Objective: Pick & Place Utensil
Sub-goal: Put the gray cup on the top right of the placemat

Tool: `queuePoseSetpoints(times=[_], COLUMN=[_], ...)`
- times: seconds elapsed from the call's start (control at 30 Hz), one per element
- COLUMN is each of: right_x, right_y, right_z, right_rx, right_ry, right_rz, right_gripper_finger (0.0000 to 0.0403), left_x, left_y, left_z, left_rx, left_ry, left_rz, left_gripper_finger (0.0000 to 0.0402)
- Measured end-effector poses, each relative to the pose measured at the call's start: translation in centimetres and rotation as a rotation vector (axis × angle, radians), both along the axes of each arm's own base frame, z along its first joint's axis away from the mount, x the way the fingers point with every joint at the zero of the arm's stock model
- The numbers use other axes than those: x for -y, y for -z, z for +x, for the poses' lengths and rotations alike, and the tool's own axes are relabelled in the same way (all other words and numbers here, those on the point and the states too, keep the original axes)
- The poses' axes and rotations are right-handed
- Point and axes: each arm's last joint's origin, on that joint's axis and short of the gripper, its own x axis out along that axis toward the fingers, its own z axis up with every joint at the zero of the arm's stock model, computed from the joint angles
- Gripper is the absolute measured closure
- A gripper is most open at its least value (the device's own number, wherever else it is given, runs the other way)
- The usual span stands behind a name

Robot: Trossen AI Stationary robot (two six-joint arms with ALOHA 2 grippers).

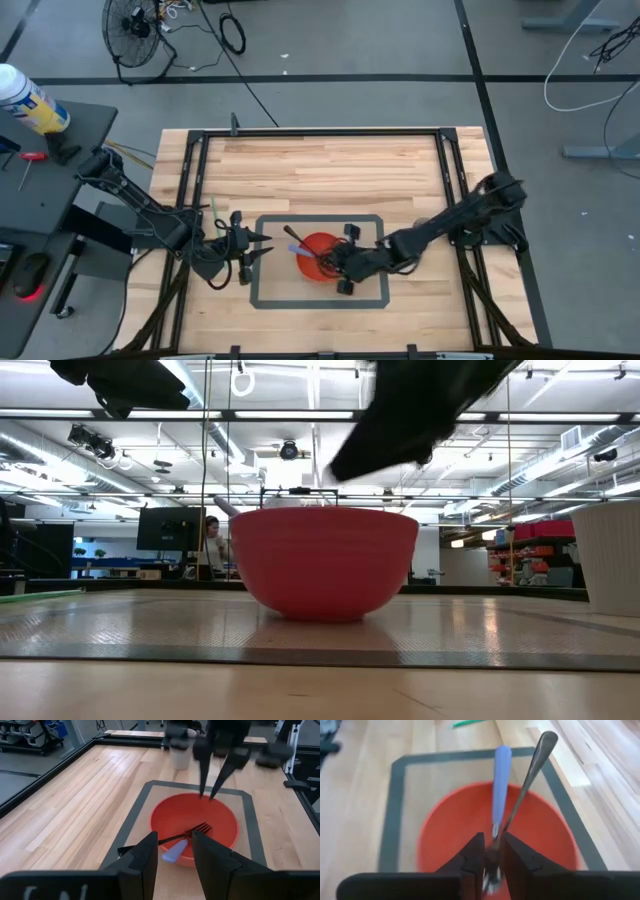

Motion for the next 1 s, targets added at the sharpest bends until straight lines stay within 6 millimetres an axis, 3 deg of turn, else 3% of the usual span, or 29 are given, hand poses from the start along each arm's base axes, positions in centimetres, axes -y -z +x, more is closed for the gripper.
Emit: queuePoseSetpoints(times=[0.17,0.3,0.53,0.7,0.87,1.0], right_x=[-0.4,0.8,2.8,2.8,1.9,1.7], right_y=[-3.8,-6.4,-8.1,-8.4,-8.0,-7.0], right_z=[-4.6,-9.1,-15.4,-16.9,-17.5,-18.3], right_rx=[-0.108,-0.227,-0.482,-0.599,-0.627,-0.669], right_ry=[-0.04,0.028,0.187,0.17,0.016,0.014], right_rz=[-0.023,0.001,0.044,0.112,0.05,0.004], right_gripper_finger=[0.0337,0.0337,0.0337,0.0322,0.0268,0.0227], left_x=[0.0,0.0,-0.1,-0.1,-0.1,-0.1], left_y=[0.0,0.0,0.0,0.0,-0.1,-0.1], left_z=[0.0,0.0,0.0,0.0,0.0,0.0], left_rx=[0.0,0.0,0.009,0.011,0.018,0.022], left_ry=[0.0,0.0,-0.022,-0.026,-0.042,-0.05], left_rz=[0.0,0.0,0.009,0.01,0.018,0.003], left_gripper_finger=[0.0275,0.0275,0.0275,0.0275,0.0275,0.0275])
